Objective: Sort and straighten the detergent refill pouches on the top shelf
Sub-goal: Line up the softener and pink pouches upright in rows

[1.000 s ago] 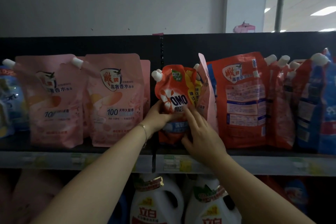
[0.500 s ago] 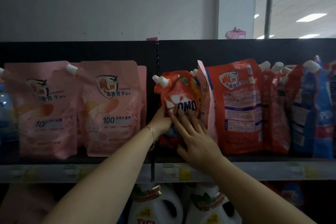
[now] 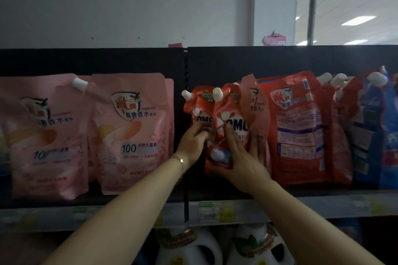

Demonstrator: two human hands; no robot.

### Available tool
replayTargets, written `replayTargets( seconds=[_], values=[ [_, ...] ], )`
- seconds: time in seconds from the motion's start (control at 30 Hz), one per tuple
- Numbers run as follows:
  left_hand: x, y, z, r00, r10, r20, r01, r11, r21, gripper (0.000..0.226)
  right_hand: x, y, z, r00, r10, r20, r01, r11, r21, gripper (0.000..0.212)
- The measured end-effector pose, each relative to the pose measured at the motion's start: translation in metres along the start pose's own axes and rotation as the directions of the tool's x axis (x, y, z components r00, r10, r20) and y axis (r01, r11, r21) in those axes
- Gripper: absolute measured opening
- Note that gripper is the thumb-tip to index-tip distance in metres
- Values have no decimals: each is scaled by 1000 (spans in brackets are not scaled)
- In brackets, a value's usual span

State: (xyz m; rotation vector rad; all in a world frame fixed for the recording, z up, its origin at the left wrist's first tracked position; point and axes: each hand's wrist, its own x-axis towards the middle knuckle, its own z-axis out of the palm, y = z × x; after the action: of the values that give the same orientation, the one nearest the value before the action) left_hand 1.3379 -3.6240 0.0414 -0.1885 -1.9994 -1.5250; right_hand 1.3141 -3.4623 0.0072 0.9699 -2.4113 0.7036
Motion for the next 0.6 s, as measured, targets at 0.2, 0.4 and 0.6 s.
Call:
replayTargets(
  seconds=[0.2, 0.4, 0.6],
  values=[
    [29, -29, 5, 912, -87, -402, 234, 913, 334, 89, 3, 0, 9, 995, 10, -102, -12, 1000, -10, 106],
    [54, -49, 9, 941, -174, -290, 212, 972, 104, 85, 4, 2, 11, 991, 1, -134, -3, 1000, -10, 108],
    [68, -62, 10, 877, -143, -459, 224, 966, 127, 64, 5, 3, 12, 991, -21, -132, 12, 998, -62, 110]
  ],
)
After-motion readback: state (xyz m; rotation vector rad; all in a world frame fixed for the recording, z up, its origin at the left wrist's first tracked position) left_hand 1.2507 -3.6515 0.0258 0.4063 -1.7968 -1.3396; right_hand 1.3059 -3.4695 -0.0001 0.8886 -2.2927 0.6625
